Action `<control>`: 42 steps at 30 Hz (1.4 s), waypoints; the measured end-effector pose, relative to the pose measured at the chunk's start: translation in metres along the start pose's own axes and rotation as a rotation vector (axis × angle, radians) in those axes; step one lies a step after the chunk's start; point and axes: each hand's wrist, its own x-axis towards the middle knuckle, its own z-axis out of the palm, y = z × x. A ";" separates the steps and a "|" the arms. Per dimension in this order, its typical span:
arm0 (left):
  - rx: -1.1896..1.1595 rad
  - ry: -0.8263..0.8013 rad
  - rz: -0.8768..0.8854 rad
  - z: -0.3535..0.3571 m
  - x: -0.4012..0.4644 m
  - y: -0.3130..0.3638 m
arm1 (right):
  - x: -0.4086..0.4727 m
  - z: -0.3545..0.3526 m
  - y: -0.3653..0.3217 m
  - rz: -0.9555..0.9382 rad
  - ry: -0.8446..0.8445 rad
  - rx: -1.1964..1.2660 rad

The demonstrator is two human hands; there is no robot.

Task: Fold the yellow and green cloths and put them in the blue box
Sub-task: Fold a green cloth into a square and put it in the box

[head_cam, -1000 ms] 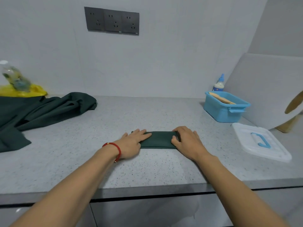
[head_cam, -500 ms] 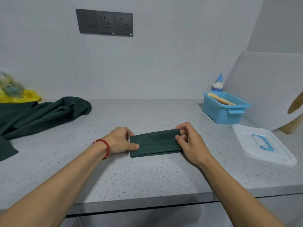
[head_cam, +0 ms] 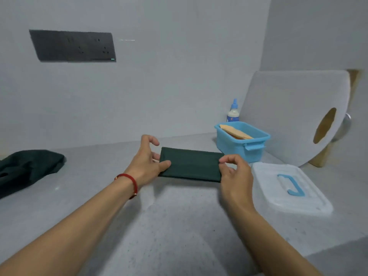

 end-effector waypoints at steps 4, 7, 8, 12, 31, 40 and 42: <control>-0.029 0.074 0.065 0.038 0.073 0.048 | 0.034 -0.021 -0.009 0.013 0.182 0.092; 0.054 0.062 0.166 0.079 0.130 0.089 | 0.065 -0.032 -0.011 -0.065 0.286 0.072; 0.082 0.051 0.192 0.092 0.147 0.103 | 0.077 -0.035 -0.011 -0.093 0.316 0.029; 0.173 -0.018 0.215 0.135 0.206 0.136 | 0.116 -0.037 -0.008 -0.178 0.347 -0.257; 0.456 -0.176 0.244 0.224 0.279 0.081 | 0.138 -0.027 0.023 -0.127 -0.077 -1.217; 0.727 -0.282 -0.016 0.225 0.300 0.064 | 0.154 -0.018 -0.002 -0.012 -0.165 -1.366; 0.711 -0.295 -0.076 0.226 0.303 0.068 | 0.161 -0.016 -0.004 0.022 -0.182 -1.390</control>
